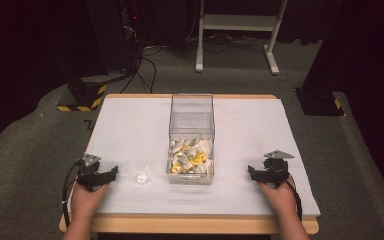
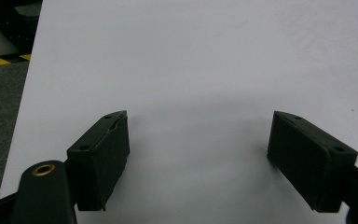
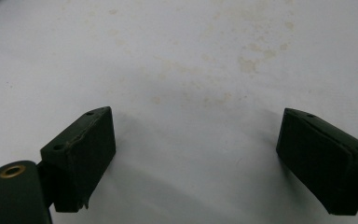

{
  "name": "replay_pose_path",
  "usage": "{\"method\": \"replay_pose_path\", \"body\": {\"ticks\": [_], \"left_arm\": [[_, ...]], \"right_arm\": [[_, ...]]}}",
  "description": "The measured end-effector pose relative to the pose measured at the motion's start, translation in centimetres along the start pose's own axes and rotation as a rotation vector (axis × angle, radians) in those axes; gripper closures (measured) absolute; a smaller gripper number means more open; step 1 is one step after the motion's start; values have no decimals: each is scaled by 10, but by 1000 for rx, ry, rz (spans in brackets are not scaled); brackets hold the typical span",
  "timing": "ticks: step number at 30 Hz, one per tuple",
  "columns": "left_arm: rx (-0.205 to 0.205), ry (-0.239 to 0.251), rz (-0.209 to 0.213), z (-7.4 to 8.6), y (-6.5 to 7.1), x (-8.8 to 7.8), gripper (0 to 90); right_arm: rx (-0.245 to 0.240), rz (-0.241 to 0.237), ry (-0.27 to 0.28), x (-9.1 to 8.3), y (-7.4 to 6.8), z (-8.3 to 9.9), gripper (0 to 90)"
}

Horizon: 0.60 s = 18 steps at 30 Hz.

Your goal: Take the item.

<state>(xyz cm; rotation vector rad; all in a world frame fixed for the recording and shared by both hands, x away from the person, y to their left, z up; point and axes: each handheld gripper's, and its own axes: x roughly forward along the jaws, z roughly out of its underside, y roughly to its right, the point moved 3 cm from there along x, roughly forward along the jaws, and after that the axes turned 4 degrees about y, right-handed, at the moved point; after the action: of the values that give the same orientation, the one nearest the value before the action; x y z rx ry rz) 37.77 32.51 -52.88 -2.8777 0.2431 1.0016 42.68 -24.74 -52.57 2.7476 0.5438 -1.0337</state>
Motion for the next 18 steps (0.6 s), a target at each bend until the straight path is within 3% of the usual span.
{"method": "replay_pose_path", "body": {"ticks": [18], "left_arm": [[-6,-1,4,0,0,0,207]], "right_arm": [[1,0,0,0,0,0,113]]}}
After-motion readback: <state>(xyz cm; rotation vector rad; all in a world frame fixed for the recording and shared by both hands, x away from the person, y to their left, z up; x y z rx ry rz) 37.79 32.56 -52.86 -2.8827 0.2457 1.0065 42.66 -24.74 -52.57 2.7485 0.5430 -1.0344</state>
